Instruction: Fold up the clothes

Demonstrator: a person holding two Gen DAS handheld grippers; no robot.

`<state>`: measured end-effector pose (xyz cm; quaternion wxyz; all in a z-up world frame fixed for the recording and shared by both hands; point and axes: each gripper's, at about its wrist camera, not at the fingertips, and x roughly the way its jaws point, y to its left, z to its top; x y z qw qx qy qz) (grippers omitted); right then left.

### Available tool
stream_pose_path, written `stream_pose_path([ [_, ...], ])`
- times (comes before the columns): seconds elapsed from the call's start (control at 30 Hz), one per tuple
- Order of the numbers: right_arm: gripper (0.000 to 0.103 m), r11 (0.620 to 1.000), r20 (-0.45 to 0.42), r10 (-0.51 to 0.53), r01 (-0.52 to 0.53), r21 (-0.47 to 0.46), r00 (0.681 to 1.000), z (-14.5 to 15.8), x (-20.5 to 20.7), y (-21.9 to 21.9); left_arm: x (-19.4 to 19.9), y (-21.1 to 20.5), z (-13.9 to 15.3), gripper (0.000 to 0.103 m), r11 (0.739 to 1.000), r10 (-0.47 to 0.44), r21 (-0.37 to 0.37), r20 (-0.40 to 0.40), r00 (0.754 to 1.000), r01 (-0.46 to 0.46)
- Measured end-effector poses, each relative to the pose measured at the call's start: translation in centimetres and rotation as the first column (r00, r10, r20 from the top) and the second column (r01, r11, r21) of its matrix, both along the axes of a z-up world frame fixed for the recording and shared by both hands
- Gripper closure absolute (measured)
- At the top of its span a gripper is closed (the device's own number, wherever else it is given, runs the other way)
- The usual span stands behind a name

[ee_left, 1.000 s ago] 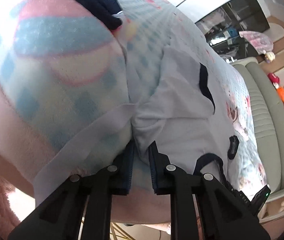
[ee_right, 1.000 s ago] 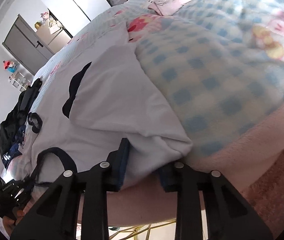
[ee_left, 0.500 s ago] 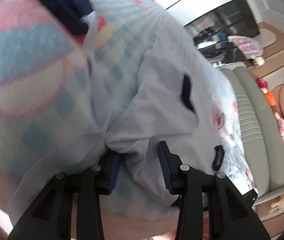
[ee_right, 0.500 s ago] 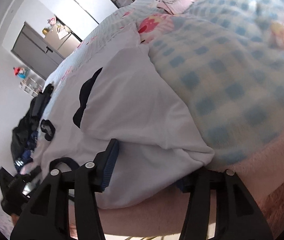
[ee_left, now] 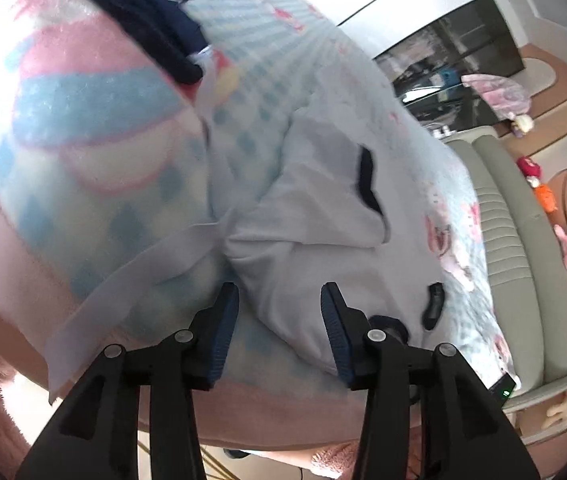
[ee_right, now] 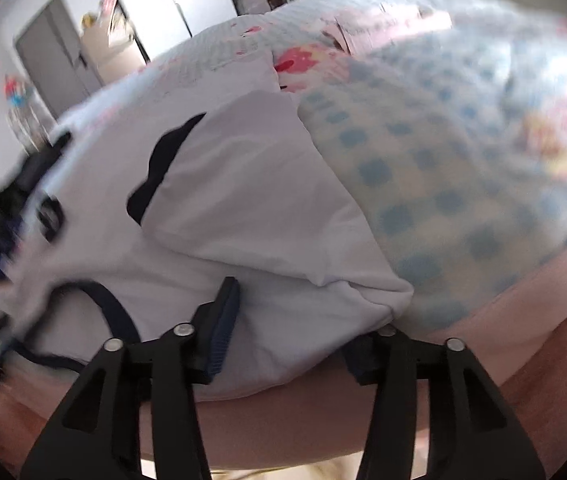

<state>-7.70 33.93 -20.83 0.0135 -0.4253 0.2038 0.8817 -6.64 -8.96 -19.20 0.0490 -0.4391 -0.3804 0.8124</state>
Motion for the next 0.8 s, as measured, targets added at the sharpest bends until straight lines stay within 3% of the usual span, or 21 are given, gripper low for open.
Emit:
stream_pose_path([
  [0.17, 0.053, 0.974, -0.014, 0.001, -0.004, -0.227, 1.0, -0.2, -0.2, 2.0, -0.8, -0.3, -1.1, 0.057, 0.999, 0.026, 0.046, 0.02, 0.999, -0.027],
  [0.23, 0.053, 0.958, -0.034, 0.025, -0.034, -0.286, 0.999, 0.2, 0.0, 2.0, -1.3, 0.0, -1.0, 0.045, 0.998, 0.022, 0.054, 0.006, 1.0, -0.022],
  [0.3, 0.053, 0.954, -0.046, 0.057, -0.068, -0.293, 0.997, 0.5, -0.9, 1.5, -2.1, 0.4, -1.0, 0.039, 0.996, 0.004, 0.084, -0.032, 0.999, -0.001],
  [0.37, 0.053, 0.96, -0.038, 0.061, -0.069, -0.272, 0.997, 0.3, -1.9, 1.0, -2.3, 0.7, -0.5, 0.041, 0.997, 0.005, 0.083, -0.077, 0.997, 0.001],
  [0.47, 0.058, 0.968, -0.007, 0.04, -0.041, -0.249, 0.999, -0.4, -2.6, 0.7, -2.4, 1.3, 0.4, 0.073, 0.997, -0.011, 0.069, -0.15, 0.989, 0.021],
  [0.5, 0.06, 0.97, 0.008, 0.038, -0.035, -0.239, 0.999, -0.6, -2.9, 0.5, -2.3, 1.4, 0.2, 0.079, 0.998, -0.017, 0.054, -0.141, 0.99, 0.025],
  [0.53, 0.073, 0.973, 0.011, 0.037, -0.034, -0.23, 0.999, -0.4, -2.7, 0.4, -2.3, 1.5, 0.1, 0.082, 0.999, -0.024, 0.039, -0.132, 0.991, 0.029],
  [0.57, 0.083, 0.972, 0.003, 0.039, -0.038, -0.232, 0.999, -0.2, -2.2, 0.4, -2.3, 1.5, -0.1, 0.082, 0.999, -0.03, 0.027, -0.123, 0.992, 0.034],
  [0.63, 0.084, 0.968, -0.016, 0.045, -0.048, -0.246, 0.999, 0.1, -1.3, 0.6, -2.1, 1.1, -1.1, 0.078, 0.998, -0.035, 0.055, -0.102, 0.994, 0.041],
  [0.7, 0.083, 0.956, -0.006, 0.034, -0.034, -0.29, 0.999, -0.7, -1.3, 0.8, -2.6, 1.0, -2.0, 0.075, 0.997, -0.039, 0.059, -0.087, 0.995, 0.044],
  [0.77, 0.074, 0.95, 0.012, 0.008, -0.004, -0.312, 1.0, -1.6, -2.0, 0.7, -3.4, 1.2, -2.3, 0.073, 0.998, -0.042, 0.041, -0.079, 0.996, 0.046],
  [0.8, 0.07, 0.955, 0.01, 0.014, -0.011, -0.297, 1.0, -1.5, -2.2, 0.3, -3.8, 1.4, -2.0, 0.064, 0.998, -0.05, 0.032, -0.086, 0.995, 0.053],
])
